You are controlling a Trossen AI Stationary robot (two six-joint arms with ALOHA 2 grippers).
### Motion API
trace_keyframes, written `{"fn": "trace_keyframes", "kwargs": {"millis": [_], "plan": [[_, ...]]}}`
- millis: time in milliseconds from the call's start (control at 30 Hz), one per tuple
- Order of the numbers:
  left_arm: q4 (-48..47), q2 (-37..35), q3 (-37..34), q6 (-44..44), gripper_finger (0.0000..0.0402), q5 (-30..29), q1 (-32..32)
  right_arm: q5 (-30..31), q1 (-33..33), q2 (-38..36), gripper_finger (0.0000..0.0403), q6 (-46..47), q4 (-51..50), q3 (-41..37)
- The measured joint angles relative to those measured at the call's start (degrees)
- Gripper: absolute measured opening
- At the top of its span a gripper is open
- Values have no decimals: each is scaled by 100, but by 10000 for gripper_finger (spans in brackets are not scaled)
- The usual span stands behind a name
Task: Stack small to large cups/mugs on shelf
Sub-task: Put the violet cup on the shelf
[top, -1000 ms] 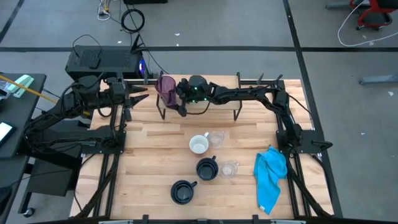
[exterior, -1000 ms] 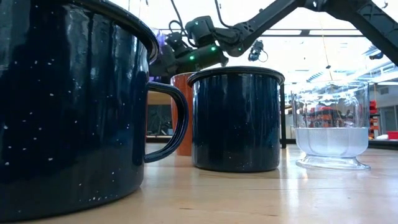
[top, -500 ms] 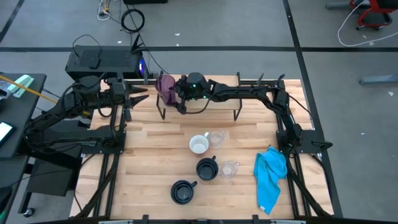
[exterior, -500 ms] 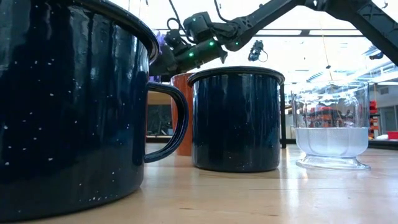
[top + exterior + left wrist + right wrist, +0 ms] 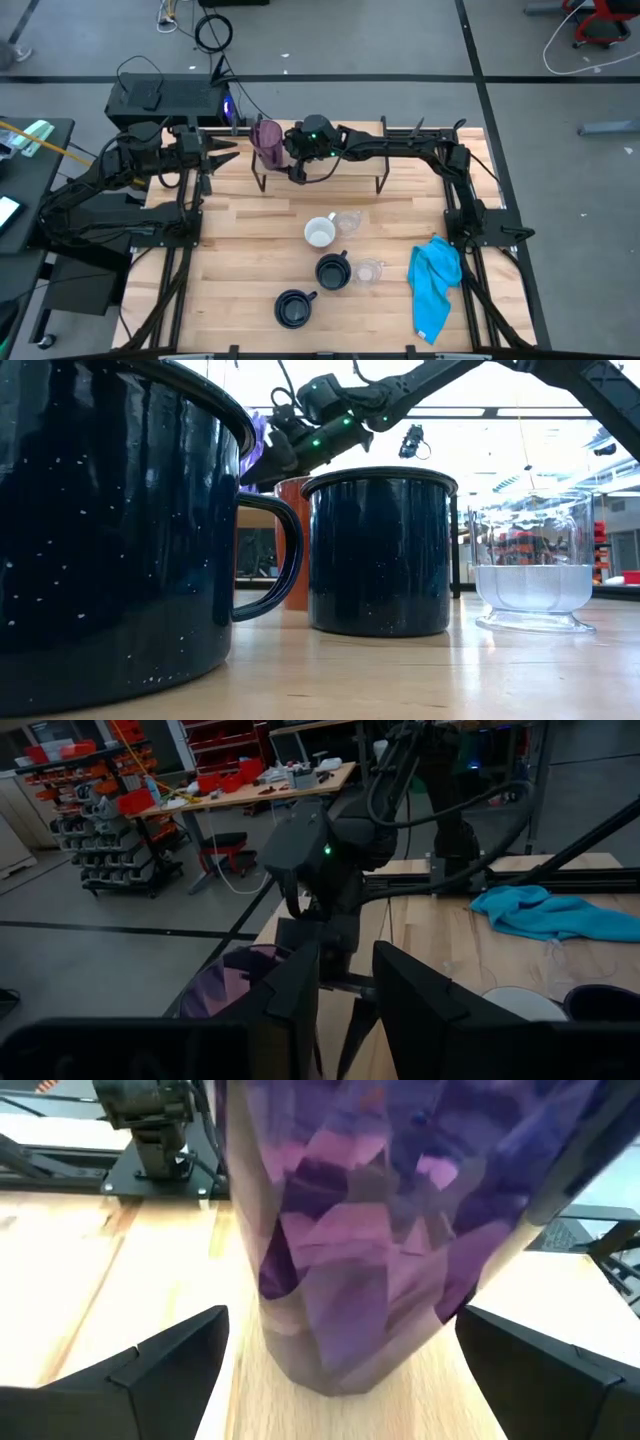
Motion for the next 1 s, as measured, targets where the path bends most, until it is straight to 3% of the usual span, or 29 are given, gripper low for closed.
{"fn": "trace_keyframes", "kwargs": {"millis": [500, 1000], "plan": [[10, 0, 0, -7, 105, -1, 2, -226, -70, -339, 386, -116, -1141, -2], [7, 0, 0, -11, 103, 1, 2, -359, 84, -337, 371, -238, -992, -2]]}}
